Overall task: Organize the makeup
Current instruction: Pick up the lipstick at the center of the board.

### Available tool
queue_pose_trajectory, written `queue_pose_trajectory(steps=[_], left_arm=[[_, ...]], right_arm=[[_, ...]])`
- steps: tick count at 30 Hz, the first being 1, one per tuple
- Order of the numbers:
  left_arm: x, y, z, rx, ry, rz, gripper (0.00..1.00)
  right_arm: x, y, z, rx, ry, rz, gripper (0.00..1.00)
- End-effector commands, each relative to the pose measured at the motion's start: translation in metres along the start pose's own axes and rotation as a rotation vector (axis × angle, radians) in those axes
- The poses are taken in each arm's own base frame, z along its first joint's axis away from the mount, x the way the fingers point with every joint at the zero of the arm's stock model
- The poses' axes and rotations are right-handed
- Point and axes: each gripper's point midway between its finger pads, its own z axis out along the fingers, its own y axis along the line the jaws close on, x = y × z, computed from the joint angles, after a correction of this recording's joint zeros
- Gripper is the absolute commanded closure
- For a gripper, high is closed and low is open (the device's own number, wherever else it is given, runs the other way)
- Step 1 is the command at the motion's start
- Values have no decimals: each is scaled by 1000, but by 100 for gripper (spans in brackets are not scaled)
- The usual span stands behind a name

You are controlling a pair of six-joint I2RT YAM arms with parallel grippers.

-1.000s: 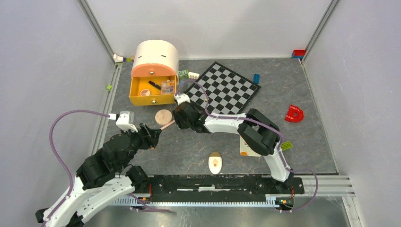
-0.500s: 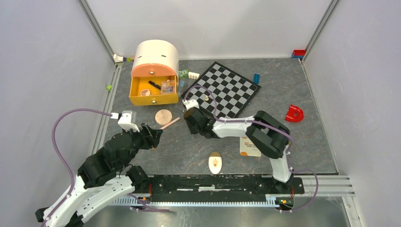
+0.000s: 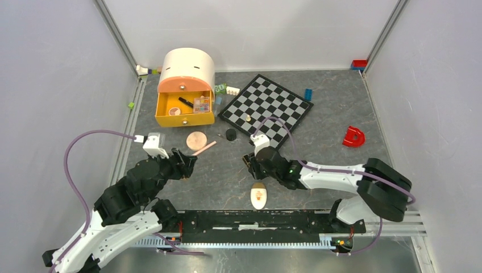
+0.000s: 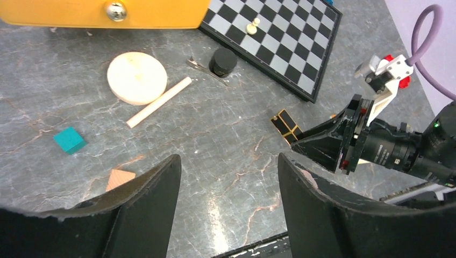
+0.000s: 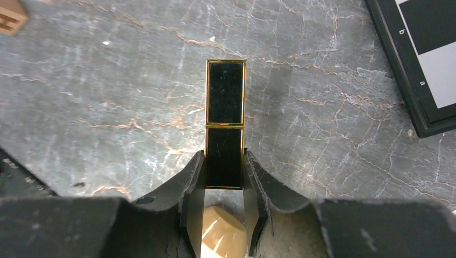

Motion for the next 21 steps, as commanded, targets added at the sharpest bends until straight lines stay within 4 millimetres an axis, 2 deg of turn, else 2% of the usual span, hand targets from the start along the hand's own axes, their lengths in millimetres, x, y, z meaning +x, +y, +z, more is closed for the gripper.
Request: queue_pose_trajectory(steps=[1, 6, 9, 13, 21], left_arm=[[-1, -18, 7, 67, 11, 23, 26], [2, -46, 17, 149, 65, -15, 20], [-3, -63, 21, 199, 60, -78, 16], [-12, -77, 26, 235, 30, -166, 11], [3, -86, 50, 189, 89, -287, 11]], right_arm=[[-37, 27, -21, -130, -133, 77, 86], [-78, 70, -49, -351, -252, 152, 86], [-101, 89, -65, -448, -312, 196, 86], [-125, 101, -82, -508, -370, 228, 86], [-140, 115, -97, -570, -395, 227, 87]])
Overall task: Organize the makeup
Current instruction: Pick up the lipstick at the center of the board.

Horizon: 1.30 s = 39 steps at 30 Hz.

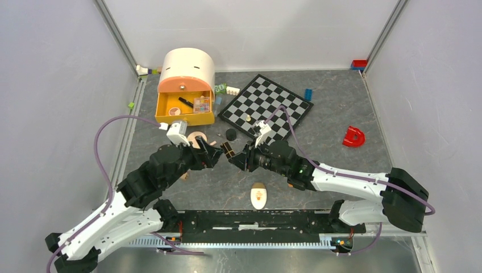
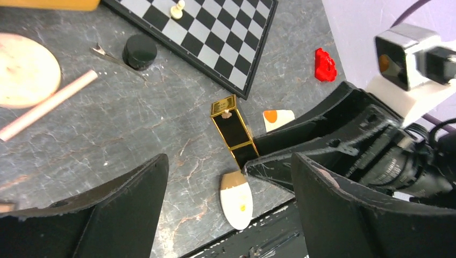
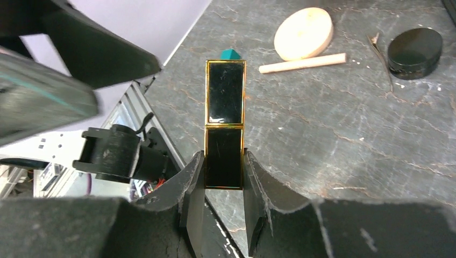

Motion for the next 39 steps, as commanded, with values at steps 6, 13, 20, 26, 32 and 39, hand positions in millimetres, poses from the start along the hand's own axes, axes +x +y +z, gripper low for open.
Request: queue_pose_trajectory(steps=[6, 13, 20, 26, 32, 39], left_arm=[[17, -2, 26, -39, 22, -219, 21], [7, -8, 30, -37, -14, -287, 32], [-16, -18, 22, -13, -72, -284, 28], [-5, -15, 29, -30, -34, -287, 34], [-4, -19, 30, -21, -20, -289, 67], [-10, -22, 27, -29, -20, -289, 91]], right_arm=[[-47, 50, -11, -177, -145, 39, 87], [-58, 68, -12, -237, -152, 22, 87], [-55, 68, -13, -240, -144, 21, 87], [-59, 78, -13, -271, -135, 10, 87], [-61, 79, -10, -263, -128, 6, 86], [-67, 63, -13, -163, -134, -37, 69]])
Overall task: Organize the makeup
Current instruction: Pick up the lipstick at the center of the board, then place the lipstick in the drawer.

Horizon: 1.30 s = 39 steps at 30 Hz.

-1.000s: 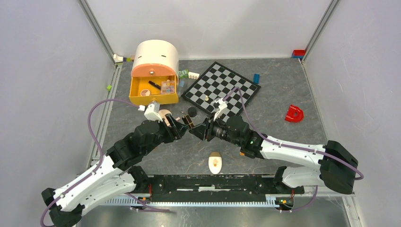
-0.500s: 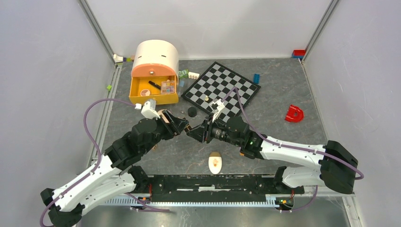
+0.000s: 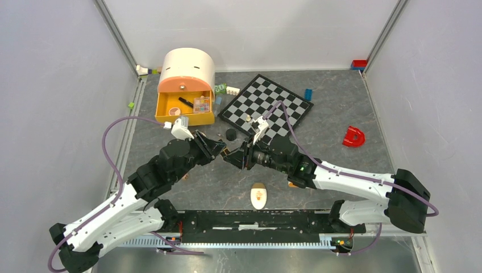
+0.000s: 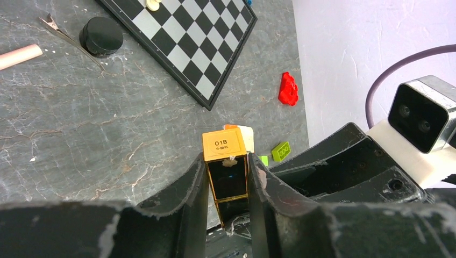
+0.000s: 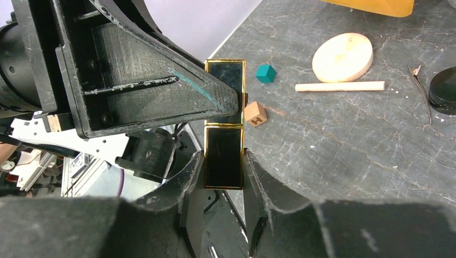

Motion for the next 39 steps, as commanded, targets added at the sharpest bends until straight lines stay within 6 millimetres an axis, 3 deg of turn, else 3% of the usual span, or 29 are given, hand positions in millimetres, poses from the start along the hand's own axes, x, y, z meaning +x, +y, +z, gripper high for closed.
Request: queue_pose_trajectory(steps=[1, 6, 10, 17, 22, 28, 34, 39], left_arm=[[-11, -3, -4, -28, -21, -4, 93], [-29, 9, -10, -115, -90, 42, 97], [-55, 25, -19, -218, -203, 63, 98], [-102, 34, -14, -335, -319, 85, 98], [-147, 48, 5, -358, -374, -25, 98], [-178, 68, 24, -402, -430, -162, 98], [-227, 65, 49, -389, -508, -209, 98], [-242, 84, 60, -456, -547, -235, 98]], right_arm=[[-42, 19, -8, -13, -111, -41, 63], [-50, 6, -29, 78, -132, -97, 40], [-53, -15, -55, 187, -163, -132, 30], [-34, -60, -89, 375, -141, -174, 27], [-25, -77, -96, 464, -95, -189, 27], [-8, -104, -112, 578, -104, -116, 32], [-23, -104, -115, 619, -76, -175, 32], [-32, -102, -119, 633, -94, -191, 32]])
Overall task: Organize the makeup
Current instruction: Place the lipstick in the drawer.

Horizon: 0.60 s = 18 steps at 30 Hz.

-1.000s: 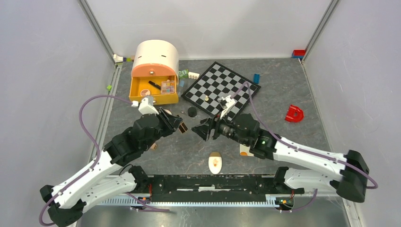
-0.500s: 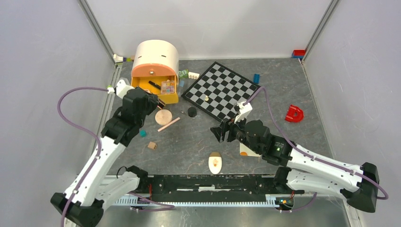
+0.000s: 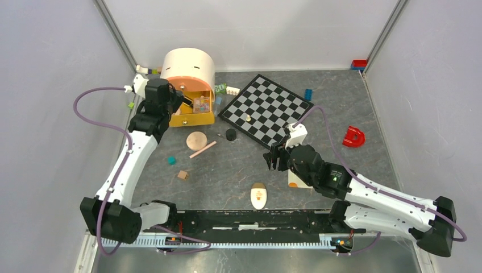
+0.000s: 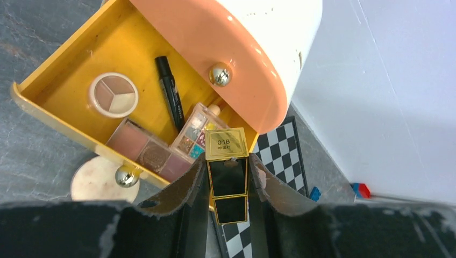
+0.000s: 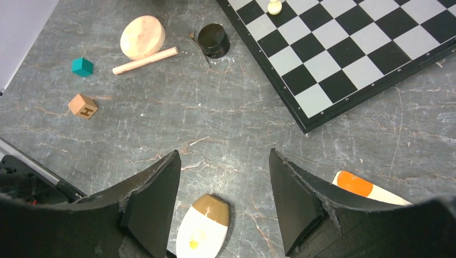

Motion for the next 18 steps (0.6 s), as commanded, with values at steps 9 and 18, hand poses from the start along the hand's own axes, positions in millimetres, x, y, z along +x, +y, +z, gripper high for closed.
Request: queue_pose_trajectory(steps=[9, 18], left_arm=[[-35, 10, 33, -73, -160, -141, 98], [-19, 40, 60, -212, -152, -190, 98]], right_arm=[[-21, -11, -6, 55, -56, -10, 32], [-21, -22, -7, 94, -54, -18, 32]])
